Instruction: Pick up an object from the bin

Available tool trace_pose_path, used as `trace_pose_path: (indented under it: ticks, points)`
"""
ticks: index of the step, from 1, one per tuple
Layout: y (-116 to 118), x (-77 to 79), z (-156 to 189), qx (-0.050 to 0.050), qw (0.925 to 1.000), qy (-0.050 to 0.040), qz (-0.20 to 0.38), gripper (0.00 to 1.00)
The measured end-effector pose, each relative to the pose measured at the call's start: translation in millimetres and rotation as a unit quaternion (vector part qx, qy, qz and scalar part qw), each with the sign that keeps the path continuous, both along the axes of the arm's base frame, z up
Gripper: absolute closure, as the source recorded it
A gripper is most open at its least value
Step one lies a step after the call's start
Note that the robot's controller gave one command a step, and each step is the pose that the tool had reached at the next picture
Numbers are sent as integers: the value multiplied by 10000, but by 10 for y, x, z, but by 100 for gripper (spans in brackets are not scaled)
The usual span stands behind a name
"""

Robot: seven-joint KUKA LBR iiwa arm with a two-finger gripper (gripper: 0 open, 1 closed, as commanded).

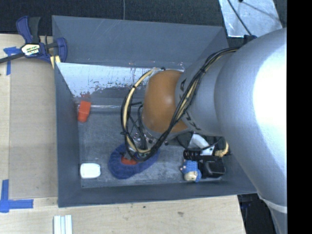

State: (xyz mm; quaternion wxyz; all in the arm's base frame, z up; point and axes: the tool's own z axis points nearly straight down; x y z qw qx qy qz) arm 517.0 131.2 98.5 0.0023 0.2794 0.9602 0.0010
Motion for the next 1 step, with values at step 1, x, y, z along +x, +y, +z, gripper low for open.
trace_pose_path:
  ticks: [1]
  points:
    - [-7, 10, 269, -1, 10000, 4, 8, 100]
